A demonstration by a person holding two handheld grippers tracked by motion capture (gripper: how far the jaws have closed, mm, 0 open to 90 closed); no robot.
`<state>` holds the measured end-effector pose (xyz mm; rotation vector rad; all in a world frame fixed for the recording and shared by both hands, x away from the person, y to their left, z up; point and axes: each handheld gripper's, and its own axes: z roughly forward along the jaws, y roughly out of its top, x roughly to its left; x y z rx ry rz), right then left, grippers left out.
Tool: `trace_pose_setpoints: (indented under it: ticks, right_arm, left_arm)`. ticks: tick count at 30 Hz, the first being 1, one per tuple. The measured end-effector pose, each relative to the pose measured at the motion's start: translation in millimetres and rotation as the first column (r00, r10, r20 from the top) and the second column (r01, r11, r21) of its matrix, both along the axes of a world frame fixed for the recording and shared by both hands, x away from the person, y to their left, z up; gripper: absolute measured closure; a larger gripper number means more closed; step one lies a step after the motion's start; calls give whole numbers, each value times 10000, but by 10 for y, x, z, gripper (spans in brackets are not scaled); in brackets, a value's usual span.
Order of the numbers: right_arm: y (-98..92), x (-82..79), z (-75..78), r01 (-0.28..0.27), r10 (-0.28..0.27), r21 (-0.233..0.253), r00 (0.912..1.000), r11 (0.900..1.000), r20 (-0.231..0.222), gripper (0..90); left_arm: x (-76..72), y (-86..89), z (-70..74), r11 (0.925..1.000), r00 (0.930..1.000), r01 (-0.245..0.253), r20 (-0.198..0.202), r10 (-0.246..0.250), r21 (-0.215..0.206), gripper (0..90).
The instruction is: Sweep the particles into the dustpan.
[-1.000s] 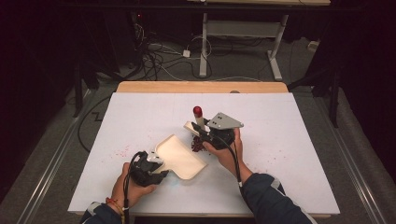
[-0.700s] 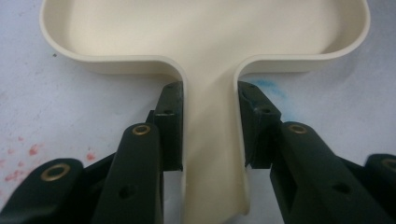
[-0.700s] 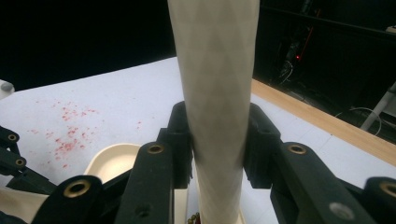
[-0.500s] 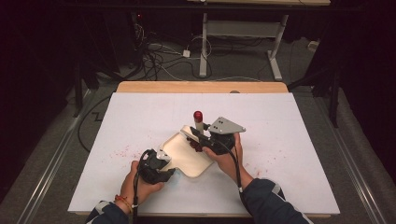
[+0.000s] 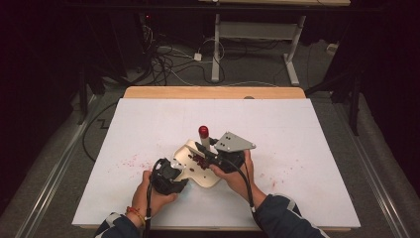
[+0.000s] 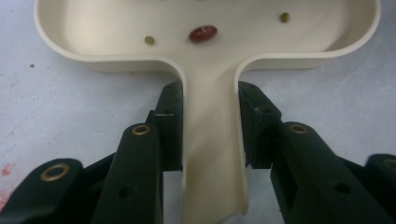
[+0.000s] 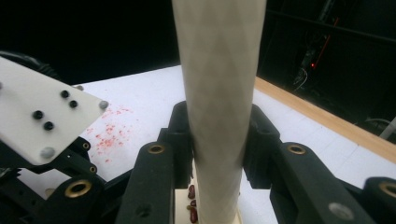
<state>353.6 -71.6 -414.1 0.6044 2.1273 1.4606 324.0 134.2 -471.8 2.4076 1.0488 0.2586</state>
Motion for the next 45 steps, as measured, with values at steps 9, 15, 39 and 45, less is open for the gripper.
trace_pose_setpoints:
  ticks: [9, 15, 39, 45]
  right_arm:
    - [-96, -21, 101, -488, 489, 500, 9988, 9976, -8, 699]
    - [-249, -27, 269, -329, 312, 969, 9993, 9948, 182, 699]
    - [-652, 82, 130, 1375, -1377, -155, 9904, 9904, -106, 699]
    - [-410, -100, 90, 811, -827, -498, 9961, 9955, -317, 697]
  left_arm:
    - [-23, 42, 6, 9999, 9999, 155, -60, -155, -6, 638]
    - [-58, 83, 5, 9997, 9996, 264, -54, -263, 12, 638]
    - [-126, 153, 2, 9994, 9994, 305, -146, -302, 191, 638]
    - [-130, 141, 0, 9993, 9996, 272, -110, -269, 246, 638]
